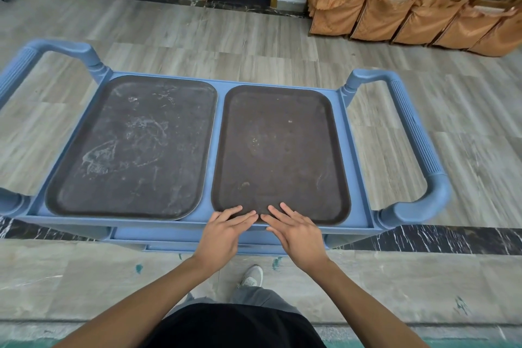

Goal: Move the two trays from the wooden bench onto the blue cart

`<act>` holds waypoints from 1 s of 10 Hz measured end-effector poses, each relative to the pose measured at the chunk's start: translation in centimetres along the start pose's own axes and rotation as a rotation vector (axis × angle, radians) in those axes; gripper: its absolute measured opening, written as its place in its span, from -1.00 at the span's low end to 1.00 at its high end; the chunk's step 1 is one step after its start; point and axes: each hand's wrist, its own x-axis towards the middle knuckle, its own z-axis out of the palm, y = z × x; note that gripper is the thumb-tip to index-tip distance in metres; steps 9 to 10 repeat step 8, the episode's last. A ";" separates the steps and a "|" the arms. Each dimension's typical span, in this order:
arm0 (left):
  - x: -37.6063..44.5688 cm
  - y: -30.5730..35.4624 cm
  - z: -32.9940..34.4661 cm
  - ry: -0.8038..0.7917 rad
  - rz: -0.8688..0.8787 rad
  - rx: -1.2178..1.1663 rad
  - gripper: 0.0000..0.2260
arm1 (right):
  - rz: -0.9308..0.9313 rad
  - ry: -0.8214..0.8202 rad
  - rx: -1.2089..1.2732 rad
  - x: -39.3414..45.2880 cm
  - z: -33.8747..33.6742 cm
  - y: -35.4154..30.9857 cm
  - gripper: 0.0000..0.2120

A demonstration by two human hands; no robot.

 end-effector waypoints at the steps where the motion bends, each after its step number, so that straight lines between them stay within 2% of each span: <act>1: -0.2 -0.1 0.1 0.024 0.003 -0.029 -0.39 | -0.005 -0.019 -0.013 0.1 -0.1 0.0 -0.71; 2: -0.1 -0.3 0.0 -0.013 0.012 -0.038 -0.46 | 0.005 -0.027 -0.013 0.1 -0.1 -0.2 -0.72; 3: 0.7 -1.0 -0.8 -0.179 0.033 -0.020 -0.55 | 0.049 -0.144 0.034 0.3 -0.6 -0.5 -0.70; 4: 0.8 -1.8 -2.6 -0.312 0.045 -0.015 -0.51 | 0.136 -0.383 0.057 1.1 -2.2 -0.9 -0.55; 5: -0.3 -3.0 -5.1 -0.302 0.043 -0.003 -0.47 | 0.224 -0.435 0.070 2.6 -4.9 -1.5 -0.43; 7: -1.8 -5.5 -12.5 -0.238 0.020 0.025 -0.23 | 0.354 -0.255 0.134 6.3 -11.3 -3.5 -0.43; 8: -0.6 -5.9 -17.0 -0.146 0.040 0.085 -0.22 | 0.362 -0.141 0.097 8.1 -14.3 -4.4 -0.42; 10: -0.6 -5.9 -17.0 -0.146 0.040 0.085 -0.22 | 0.362 -0.141 0.097 8.1 -14.3 -4.4 -0.42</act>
